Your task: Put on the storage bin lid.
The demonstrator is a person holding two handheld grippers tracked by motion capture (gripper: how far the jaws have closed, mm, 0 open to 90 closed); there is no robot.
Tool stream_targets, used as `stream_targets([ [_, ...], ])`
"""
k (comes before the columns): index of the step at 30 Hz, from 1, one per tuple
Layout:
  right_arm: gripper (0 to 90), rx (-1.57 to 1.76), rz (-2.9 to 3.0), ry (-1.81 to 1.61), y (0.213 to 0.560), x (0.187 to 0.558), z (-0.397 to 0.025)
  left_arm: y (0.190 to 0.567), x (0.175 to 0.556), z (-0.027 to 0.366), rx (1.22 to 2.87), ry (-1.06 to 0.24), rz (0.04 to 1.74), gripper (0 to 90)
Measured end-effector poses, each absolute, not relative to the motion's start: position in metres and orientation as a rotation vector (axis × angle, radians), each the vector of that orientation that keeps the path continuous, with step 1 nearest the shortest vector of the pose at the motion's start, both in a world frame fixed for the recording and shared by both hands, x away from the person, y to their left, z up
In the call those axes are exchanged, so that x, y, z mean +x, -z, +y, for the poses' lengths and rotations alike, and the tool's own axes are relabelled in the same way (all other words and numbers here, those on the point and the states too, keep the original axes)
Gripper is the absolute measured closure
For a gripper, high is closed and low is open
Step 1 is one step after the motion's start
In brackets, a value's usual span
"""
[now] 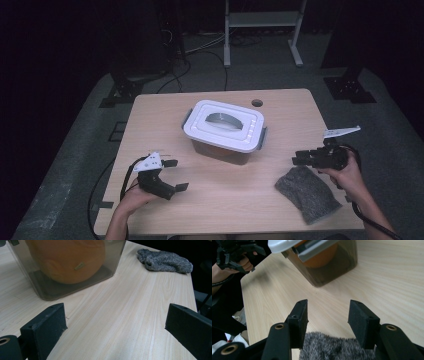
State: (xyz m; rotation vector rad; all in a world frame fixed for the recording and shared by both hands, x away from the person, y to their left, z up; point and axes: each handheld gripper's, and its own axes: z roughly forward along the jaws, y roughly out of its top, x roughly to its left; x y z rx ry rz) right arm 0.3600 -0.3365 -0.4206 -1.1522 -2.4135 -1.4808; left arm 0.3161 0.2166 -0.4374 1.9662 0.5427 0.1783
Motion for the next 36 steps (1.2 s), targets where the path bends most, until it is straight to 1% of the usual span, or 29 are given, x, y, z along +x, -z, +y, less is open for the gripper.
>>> stream_targets([
  [14,48.2,-1.184,-2.377,1.480,0.438,0.347,-0.348,0.438,0.316,0.216,1.969,-0.177,0.542,2.6],
  [36,46.2,-1.193,-2.346,1.493,0.450,0.324,-0.357,0.439,0.316,0.214,1.968,-0.176,0.543,2.7],
])
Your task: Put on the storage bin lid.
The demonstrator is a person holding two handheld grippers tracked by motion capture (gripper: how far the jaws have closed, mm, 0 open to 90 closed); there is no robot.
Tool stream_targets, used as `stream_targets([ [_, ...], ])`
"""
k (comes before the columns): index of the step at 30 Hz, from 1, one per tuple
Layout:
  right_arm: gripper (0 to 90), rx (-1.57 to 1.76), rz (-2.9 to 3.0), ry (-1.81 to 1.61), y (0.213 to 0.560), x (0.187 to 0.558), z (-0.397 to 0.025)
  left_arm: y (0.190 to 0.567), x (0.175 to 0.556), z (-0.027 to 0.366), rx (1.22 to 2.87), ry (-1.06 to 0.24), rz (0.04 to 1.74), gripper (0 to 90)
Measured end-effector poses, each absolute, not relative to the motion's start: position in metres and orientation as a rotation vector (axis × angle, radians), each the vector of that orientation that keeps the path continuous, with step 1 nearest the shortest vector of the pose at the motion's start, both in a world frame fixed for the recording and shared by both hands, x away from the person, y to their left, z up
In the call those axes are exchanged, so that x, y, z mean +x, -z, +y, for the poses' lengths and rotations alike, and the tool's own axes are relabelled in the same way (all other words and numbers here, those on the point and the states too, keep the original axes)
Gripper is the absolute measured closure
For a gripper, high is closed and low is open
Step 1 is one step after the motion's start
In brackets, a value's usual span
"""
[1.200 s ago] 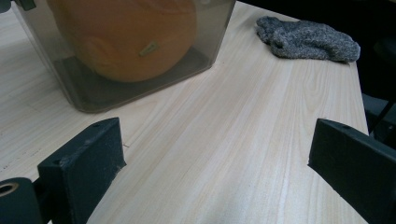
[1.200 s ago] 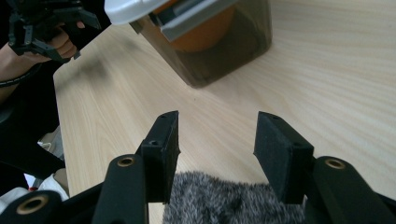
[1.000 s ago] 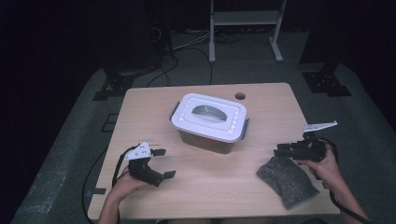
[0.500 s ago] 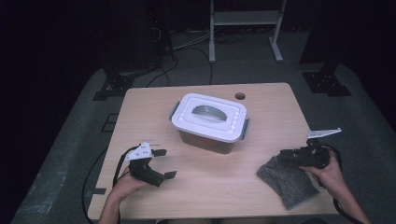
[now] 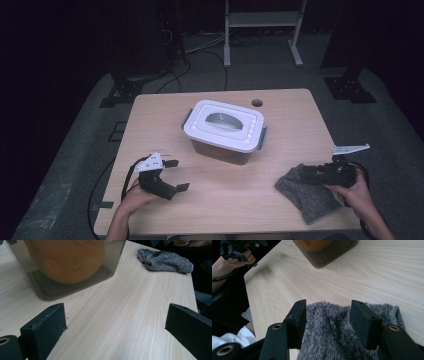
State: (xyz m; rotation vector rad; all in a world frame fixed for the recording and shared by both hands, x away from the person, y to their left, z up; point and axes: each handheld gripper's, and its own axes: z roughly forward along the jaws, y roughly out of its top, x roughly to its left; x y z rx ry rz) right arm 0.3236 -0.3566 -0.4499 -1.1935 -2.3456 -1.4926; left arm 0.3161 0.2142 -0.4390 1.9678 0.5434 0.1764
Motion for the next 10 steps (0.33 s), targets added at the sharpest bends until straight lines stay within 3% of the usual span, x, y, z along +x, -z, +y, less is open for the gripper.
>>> stream_targets([
  [10,43.4,-1.180,-2.328,1.516,0.4547,0.3167,-0.3568,0.4395,0.3170,0.2151,1.964,-0.188,0.555,2.7],
])
